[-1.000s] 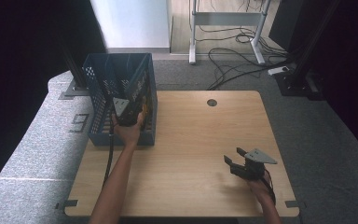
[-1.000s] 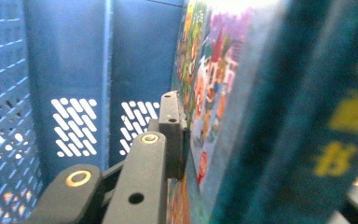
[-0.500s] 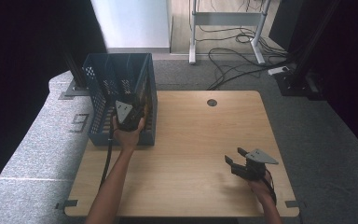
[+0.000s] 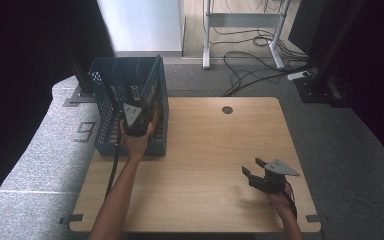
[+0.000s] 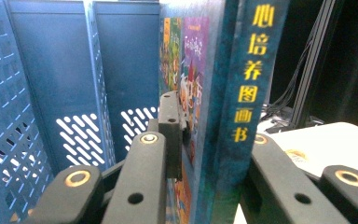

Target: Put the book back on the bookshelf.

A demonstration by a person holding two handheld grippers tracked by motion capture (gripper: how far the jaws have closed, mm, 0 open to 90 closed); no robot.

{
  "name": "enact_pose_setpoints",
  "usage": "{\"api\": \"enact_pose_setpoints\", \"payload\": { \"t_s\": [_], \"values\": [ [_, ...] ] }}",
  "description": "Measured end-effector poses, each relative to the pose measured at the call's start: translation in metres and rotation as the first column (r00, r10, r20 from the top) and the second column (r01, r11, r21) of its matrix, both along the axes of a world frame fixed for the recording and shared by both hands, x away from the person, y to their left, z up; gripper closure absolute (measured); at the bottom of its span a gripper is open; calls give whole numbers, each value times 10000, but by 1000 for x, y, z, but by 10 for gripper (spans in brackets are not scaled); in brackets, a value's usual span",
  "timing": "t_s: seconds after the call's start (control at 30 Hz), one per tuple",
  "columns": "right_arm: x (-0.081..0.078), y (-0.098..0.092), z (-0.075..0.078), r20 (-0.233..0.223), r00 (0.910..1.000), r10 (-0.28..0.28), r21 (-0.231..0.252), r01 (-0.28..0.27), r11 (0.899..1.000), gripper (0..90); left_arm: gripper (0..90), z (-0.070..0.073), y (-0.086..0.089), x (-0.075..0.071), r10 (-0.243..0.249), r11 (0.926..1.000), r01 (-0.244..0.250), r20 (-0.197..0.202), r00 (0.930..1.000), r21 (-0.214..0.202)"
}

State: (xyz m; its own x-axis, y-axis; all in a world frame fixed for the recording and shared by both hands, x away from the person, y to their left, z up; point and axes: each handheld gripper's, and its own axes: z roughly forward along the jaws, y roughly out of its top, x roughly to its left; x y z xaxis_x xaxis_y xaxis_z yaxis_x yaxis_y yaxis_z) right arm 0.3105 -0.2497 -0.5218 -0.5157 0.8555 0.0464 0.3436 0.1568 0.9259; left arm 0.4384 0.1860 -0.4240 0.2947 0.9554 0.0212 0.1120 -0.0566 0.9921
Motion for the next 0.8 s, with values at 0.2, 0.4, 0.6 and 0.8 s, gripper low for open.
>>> {"api": "enact_pose_setpoints", "payload": {
  "t_s": [0.2,0.4,0.6,0.8],
  "values": [
    [0,0,-1,-14,10000,2,-14,-2,10000,321,783,1,-5,3,191,9993,-191,6,9998,308],
    [1,0,-2,-37,10000,-29,-60,29,10000,322,812,2,-1,8,472,9979,-472,4,9989,445],
    [1,2,-3,-67,10000,37,-133,-38,9999,321,806,2,-1,9,398,9985,-397,-36,9992,379],
    [1,2,-3,-76,10000,38,-176,-39,9998,323,688,0,-1,5,303,9980,-313,199,9993,557]
  ]
}}
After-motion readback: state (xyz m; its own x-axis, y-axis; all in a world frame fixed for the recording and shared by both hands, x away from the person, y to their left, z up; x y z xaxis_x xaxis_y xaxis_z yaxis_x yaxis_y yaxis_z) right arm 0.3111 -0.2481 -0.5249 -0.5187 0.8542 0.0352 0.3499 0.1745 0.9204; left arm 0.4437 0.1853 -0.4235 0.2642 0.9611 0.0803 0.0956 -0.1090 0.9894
